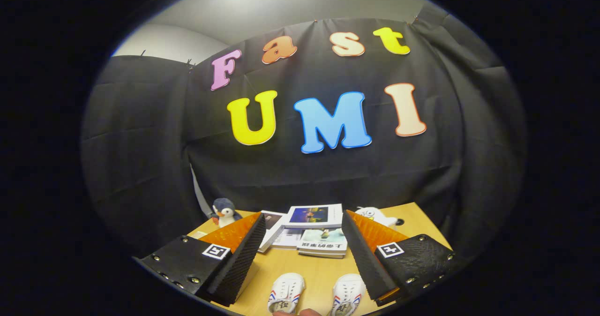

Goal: Open the storage box then place both shoes into the box .Put the left shoe in first, then the right shoe, with the right side of both shoes facing outward in a uniform manner.

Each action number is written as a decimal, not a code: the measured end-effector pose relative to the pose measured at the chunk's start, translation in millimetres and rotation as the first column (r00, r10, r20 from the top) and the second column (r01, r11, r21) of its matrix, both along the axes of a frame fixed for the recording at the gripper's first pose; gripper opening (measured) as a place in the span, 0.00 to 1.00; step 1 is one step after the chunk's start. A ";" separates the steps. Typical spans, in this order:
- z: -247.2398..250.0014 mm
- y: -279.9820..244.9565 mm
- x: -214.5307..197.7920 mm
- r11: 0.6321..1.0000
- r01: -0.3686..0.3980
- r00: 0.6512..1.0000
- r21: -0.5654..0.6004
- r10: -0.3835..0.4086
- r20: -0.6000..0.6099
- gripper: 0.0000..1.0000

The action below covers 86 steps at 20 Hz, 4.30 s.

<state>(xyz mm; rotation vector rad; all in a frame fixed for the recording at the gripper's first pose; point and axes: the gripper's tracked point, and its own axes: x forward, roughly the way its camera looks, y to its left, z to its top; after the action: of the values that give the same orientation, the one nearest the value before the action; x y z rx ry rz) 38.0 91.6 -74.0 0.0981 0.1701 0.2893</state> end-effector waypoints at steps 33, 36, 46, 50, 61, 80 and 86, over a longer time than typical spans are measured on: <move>-219.7 203.0 -50.0 0.749 -0.177 0.460 0.639 0.636 -0.619 0.95; -206.4 202.8 -45.8 0.729 -0.163 0.462 0.665 0.652 -0.602 0.56; -115.2 228.4 -43.0 0.633 -0.212 0.484 0.745 0.730 -0.483 0.15; -65.5 268.3 -42.8 0.590 -0.327 0.484 0.738 0.776 -0.406 0.15; -34.3 409.9 -57.2 0.494 -0.484 0.369 0.722 0.864 -0.343 0.16; -38.1 389.2 -38.3 0.610 -0.519 0.475 0.599 0.788 -0.392 0.97; -42.5 289.9 -7.5 0.725 -0.466 0.628 0.508 0.675 -0.387 0.97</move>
<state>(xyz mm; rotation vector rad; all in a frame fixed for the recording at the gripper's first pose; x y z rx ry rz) 30.6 381.6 -116.5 0.5103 0.7444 0.9611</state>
